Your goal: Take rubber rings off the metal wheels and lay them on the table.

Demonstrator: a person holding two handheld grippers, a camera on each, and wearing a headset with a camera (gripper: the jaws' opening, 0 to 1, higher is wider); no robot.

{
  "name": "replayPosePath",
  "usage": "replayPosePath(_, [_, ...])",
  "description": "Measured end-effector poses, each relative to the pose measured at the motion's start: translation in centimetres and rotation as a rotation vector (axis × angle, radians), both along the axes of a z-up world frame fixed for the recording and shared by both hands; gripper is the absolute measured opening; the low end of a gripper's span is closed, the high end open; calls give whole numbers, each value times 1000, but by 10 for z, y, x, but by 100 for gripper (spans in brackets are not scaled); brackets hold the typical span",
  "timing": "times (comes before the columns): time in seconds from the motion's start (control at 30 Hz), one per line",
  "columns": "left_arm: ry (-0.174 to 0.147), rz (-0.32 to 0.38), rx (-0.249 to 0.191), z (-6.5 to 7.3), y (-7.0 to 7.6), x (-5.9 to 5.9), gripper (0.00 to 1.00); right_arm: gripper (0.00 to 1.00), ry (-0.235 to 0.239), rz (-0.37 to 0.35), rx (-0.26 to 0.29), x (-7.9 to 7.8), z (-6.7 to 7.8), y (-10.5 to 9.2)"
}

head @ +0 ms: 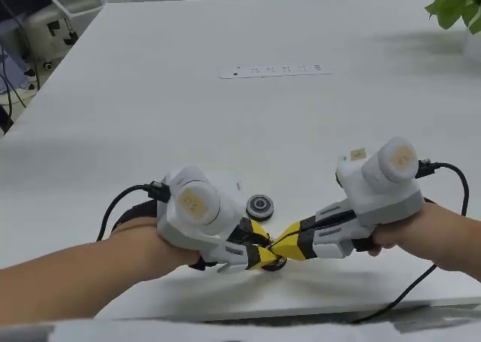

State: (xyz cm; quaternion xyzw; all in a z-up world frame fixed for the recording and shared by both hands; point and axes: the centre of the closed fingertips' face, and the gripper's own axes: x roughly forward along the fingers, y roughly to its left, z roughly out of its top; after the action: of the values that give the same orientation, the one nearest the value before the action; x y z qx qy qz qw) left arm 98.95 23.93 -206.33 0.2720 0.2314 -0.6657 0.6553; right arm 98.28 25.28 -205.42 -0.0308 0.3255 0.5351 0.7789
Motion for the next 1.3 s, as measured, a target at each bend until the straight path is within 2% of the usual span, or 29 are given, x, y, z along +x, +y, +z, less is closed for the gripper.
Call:
replayPosePath(0.23, [2,11,-6,0,-1,1,8,0,-3,-5,-24,2,-5,-7])
replayPosePath(0.3, [-1,8,-6,0,-1,1,8,0,2,-13,-20,3,-4,-8])
replayPosePath(0.47, [19,19,-1,1,-1,2,8,0,5,-18,-15,3,-3,-9])
replayPosePath(0.53, [15,14,7,1,0,1,8,0,7,-20,-12,3,-2,-9])
replayPosePath(0.6, [15,15,17,1,1,1,13,0,3,-23,-8,4,0,-9])
replayPosePath(0.7, [27,15,22,3,4,1,13,0,5,-27,1,5,1,-8])
replayPosePath(0.8, [42,1,25,7,8,-4,15,0,4,-26,5,5,3,-8])
replayPosePath(0.93, [42,-8,27,14,14,-7,21,0,5,-29,21,5,6,-7])
replayPosePath(1.03, [52,9,0,24,17,-7,23,0,3,-28,30,5,9,-5])
replayPosePath(1.3, [42,52,-42,41,29,-4,30,0,-6,-29,39,6,13,-5])
